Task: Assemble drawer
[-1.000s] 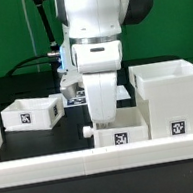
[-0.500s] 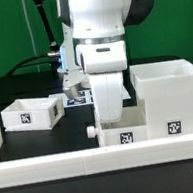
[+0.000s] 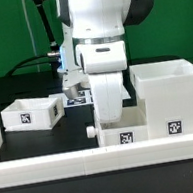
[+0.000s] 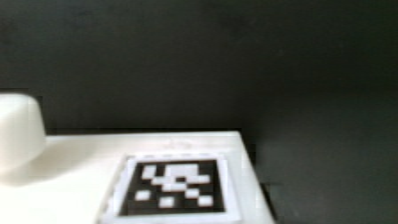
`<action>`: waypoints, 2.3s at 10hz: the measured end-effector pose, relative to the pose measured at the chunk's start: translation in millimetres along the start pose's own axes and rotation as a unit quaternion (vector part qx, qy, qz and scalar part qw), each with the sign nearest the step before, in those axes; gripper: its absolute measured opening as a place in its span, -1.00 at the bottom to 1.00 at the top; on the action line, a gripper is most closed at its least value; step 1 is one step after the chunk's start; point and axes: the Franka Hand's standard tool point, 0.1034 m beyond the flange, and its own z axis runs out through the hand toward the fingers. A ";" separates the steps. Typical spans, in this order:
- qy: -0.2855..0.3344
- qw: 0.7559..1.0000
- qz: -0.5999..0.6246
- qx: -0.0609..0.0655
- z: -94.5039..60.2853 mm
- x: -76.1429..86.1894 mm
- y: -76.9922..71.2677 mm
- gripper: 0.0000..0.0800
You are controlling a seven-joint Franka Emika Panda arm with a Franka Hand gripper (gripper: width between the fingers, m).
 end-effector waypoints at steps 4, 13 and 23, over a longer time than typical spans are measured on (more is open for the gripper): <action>0.001 1.000 0.016 0.000 -0.3 11.1 -0.2 -0.90; -0.001 1.000 0.016 -0.006 0.1 15.0 1.6 -0.90; -0.014 1.000 0.022 -0.014 -5.1 14.4 4.8 0.15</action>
Offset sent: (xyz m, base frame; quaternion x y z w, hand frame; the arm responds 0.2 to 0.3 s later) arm 0.0078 0.0146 0.0021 -0.0082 -0.0154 -0.0118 0.9998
